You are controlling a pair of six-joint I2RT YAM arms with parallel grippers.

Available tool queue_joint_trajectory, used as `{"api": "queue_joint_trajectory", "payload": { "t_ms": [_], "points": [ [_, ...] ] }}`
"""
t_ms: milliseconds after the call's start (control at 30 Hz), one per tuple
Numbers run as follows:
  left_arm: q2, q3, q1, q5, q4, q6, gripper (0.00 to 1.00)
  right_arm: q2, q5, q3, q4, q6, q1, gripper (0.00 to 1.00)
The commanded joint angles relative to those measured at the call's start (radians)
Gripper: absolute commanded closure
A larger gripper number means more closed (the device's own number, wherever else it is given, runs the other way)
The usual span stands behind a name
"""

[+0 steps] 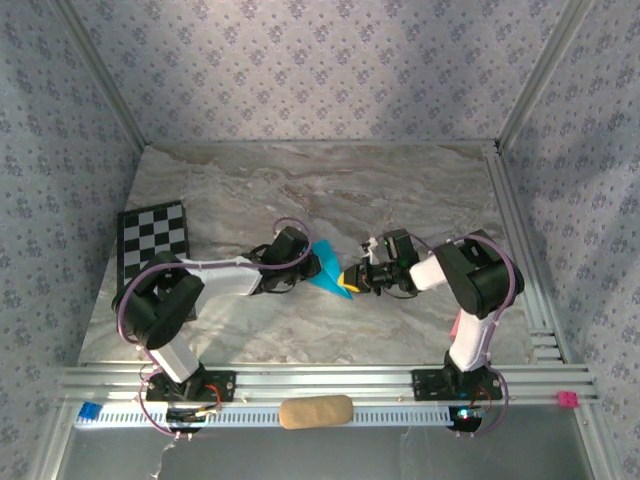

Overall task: Fold a paper plane with a square sheet of paper (pick it up from the middle)
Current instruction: Fourth fold the wing at the center of the table.

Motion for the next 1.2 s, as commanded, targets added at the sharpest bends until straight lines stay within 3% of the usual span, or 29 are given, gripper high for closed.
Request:
{"api": "queue_joint_trajectory", "payload": {
  "t_ms": [0,433,1067,1167],
  "points": [
    [0.026,0.048,0.006,0.066,0.069,0.026,0.85,0.071,0.118,-0.024,-0.153,-0.012,-0.004,1.00],
    [0.153,0.101,0.039,0.096,0.108,-0.020,0.86,0.082,0.119,-0.025,-0.154,-0.013,-0.006,1.00],
    [0.211,0.168,0.047,0.140,0.030,0.038,0.85,0.096,0.125,-0.021,-0.166,-0.013,-0.006,1.00],
    [0.176,0.140,0.046,0.127,0.054,0.026,0.79,0.084,0.130,-0.023,-0.163,-0.009,-0.007,1.00]
  ]
}}
